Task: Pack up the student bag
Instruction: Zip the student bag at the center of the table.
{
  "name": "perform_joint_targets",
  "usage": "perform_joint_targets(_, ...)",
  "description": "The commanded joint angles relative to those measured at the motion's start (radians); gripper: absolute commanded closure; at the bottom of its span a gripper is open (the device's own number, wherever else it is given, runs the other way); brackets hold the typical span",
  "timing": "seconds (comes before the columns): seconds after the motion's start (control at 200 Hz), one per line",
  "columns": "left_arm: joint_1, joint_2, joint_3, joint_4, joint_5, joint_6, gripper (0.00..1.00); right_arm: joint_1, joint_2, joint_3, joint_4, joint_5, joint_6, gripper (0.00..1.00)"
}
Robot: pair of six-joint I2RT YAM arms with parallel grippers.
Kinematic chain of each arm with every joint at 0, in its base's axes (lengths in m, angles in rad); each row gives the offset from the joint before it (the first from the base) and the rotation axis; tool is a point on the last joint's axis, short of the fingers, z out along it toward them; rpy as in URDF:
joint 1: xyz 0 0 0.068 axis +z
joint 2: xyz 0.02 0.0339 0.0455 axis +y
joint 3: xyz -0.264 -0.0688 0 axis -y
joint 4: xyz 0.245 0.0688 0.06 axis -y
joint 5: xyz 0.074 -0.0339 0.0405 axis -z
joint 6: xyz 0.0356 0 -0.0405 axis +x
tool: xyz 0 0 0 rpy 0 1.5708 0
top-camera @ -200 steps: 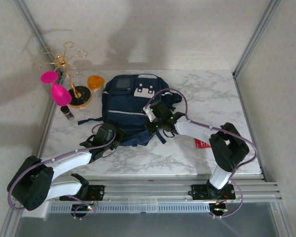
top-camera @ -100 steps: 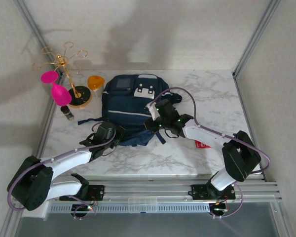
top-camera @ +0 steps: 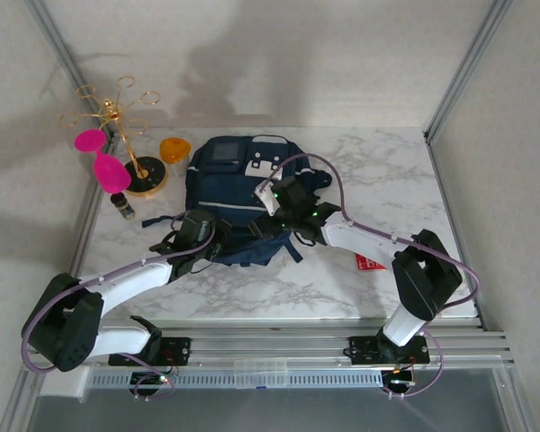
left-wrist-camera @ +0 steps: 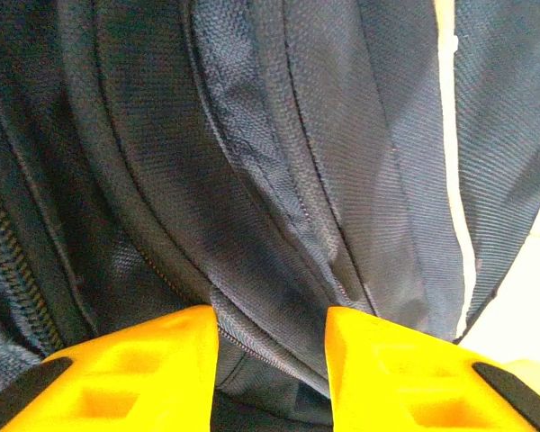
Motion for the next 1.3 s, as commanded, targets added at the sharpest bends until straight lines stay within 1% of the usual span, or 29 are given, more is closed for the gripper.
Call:
perform_joint_targets(0.0,0.01,-0.046,-0.033,0.037,-0.045,-0.034,0.66,0.02,0.043,0.031,0.042,0.067,-0.169,0.22)
perform_joint_targets(0.08,0.012,-0.043,-0.032,0.032,-0.042,-0.026,0.67,0.04,0.068,0.043,0.045,0.096,-0.231,0.19)
perform_joint_targets(0.225,0.015,-0.027,-0.023,0.021,-0.034,-0.01,0.68,0.052,0.075,-0.005,0.133,0.105,-0.318,0.09)
perform_joint_targets(0.265,0.015,-0.025,-0.024,0.018,-0.034,-0.009,0.68,0.052,0.088,-0.003,0.151,0.133,-0.331,0.06)
perform_joint_targets(0.355,0.015,-0.023,-0.026,0.015,-0.028,-0.008,0.68,0.051,0.124,0.038,0.176,0.25,-0.323,0.04)
perform_joint_targets(0.416,0.016,-0.026,-0.029,0.007,-0.026,-0.012,0.67,0.052,0.119,0.051,0.212,0.292,-0.314,0.04)
perform_joint_targets(0.571,0.008,-0.041,-0.041,0.038,-0.014,-0.06,0.66,0.043,0.089,0.082,0.254,0.326,-0.294,0.05)
perform_joint_targets(0.681,-0.006,-0.023,-0.041,0.091,0.008,-0.12,0.65,0.031,0.092,0.139,0.212,0.278,-0.252,0.1)
perform_joint_targets(0.781,-0.012,0.008,-0.032,0.117,-0.002,-0.171,0.64,0.024,0.09,0.155,0.199,0.238,-0.211,0.16)
perform_joint_targets(0.871,-0.016,0.033,-0.04,0.178,-0.008,-0.221,0.66,0.014,0.102,0.161,0.188,0.225,-0.185,0.2)
perform_joint_targets(0.986,-0.013,0.07,-0.025,0.175,-0.043,-0.248,0.71,0.011,0.112,0.164,0.167,0.187,-0.168,0.23)
perform_joint_targets(1.066,-0.009,0.085,-0.008,0.182,-0.057,-0.249,0.76,0.011,0.1,0.155,0.162,0.172,-0.149,0.24)
perform_joint_targets(1.232,0.006,0.099,0.033,0.167,-0.056,-0.234,0.96,0.007,0.065,0.143,0.13,0.156,-0.119,0.24)
perform_joint_targets(1.267,0.013,0.1,0.04,0.17,-0.051,-0.228,1.0,0.005,0.055,0.148,0.104,0.154,-0.099,0.23)
perform_joint_targets(1.292,0.018,0.099,0.048,0.167,-0.045,-0.224,1.0,0.005,0.043,0.15,0.086,0.151,-0.077,0.23)
